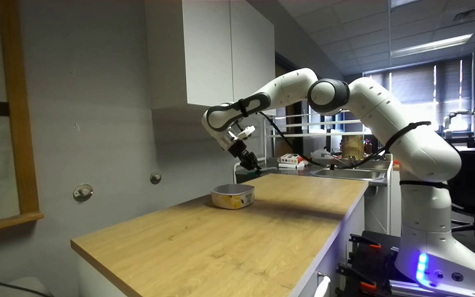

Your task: Put the green marker in the white bowl

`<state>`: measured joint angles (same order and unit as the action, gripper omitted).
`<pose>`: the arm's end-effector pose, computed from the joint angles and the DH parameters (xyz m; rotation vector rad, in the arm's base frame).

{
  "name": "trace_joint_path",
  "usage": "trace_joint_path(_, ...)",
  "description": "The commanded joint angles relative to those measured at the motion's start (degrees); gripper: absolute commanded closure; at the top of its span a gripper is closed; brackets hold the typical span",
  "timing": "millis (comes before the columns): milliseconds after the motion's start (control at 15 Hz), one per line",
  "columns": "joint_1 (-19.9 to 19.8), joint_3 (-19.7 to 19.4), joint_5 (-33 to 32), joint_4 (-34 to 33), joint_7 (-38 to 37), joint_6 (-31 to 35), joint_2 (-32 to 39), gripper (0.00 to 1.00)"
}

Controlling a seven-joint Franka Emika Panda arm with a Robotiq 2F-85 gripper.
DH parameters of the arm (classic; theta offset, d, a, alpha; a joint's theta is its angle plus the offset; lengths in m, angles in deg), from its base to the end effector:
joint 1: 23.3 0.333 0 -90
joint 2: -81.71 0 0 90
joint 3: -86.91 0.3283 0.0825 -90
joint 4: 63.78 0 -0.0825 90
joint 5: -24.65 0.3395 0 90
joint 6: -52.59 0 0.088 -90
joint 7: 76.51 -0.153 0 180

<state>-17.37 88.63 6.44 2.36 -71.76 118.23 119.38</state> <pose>0.5943 0.0199 0.3745 2.6645 0.2476 -0.9147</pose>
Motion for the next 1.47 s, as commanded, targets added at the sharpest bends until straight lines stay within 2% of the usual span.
trace_joint_path(0,2.60,0.27,-1.06,-8.02,1.34,-4.76,3.50,0.94)
trace_joint_path(800,7.40,-1.01,-3.63,-26.85,4.33,-12.08,14.91,0.94)
trace_joint_path(1067,8.72,-1.26,-3.92,-29.52,5.91,-13.99,17.25,0.94)
trace_joint_path(1400,9.12,-1.02,-5.40,-29.20,7.53,-14.47,17.96,0.94)
